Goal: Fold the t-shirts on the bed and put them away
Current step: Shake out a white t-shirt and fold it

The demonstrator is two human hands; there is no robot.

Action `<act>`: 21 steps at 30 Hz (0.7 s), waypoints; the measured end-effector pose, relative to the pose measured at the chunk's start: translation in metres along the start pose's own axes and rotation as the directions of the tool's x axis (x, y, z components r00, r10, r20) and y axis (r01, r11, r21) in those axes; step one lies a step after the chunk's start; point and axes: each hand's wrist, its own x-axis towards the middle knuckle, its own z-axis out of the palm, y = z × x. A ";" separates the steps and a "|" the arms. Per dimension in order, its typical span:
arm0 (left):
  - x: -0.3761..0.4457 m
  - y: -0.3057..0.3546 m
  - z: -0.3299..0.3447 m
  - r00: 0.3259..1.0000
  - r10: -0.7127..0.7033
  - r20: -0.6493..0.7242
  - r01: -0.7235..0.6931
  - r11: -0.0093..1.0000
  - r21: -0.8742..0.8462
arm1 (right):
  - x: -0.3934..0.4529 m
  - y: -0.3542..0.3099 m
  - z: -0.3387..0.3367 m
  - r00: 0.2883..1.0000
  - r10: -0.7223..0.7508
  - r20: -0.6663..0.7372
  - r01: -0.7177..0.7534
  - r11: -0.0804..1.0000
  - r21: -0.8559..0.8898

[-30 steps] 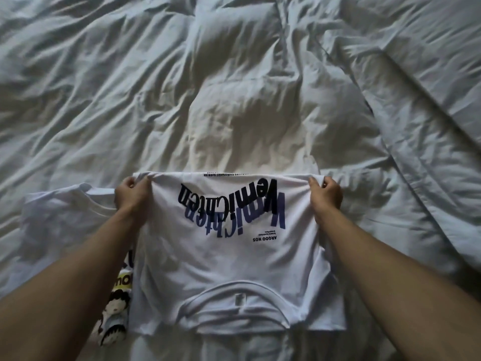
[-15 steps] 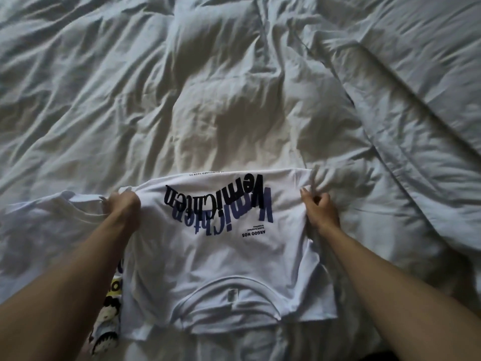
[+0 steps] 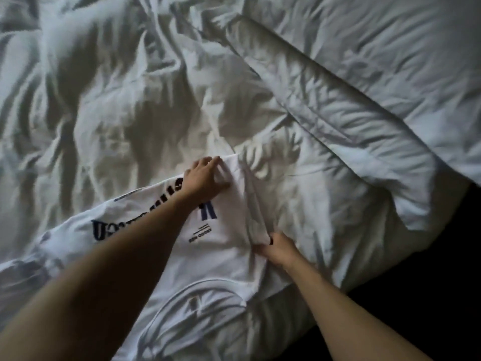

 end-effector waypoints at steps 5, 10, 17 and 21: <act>0.045 0.021 -0.003 0.999 -0.003 0.053 0.001 1.000 0.027 | -0.007 0.023 0.004 0.992 -0.068 -0.106 0.066 0.998 -0.017; 0.056 0.021 -0.006 0.999 -0.027 0.028 0.027 0.999 -0.018 | -0.022 0.038 0.010 0.990 -0.095 -0.107 0.109 0.985 0.134; 0.058 0.021 0.002 0.999 0.001 0.035 0.007 0.975 -0.220 | -0.027 0.024 0.001 0.990 -0.029 -0.142 0.071 0.950 0.303; 0.059 0.017 0.004 0.998 -0.051 -0.028 0.040 0.952 -0.304 | -0.039 0.030 0.021 0.843 -0.176 -0.508 0.131 0.984 -0.123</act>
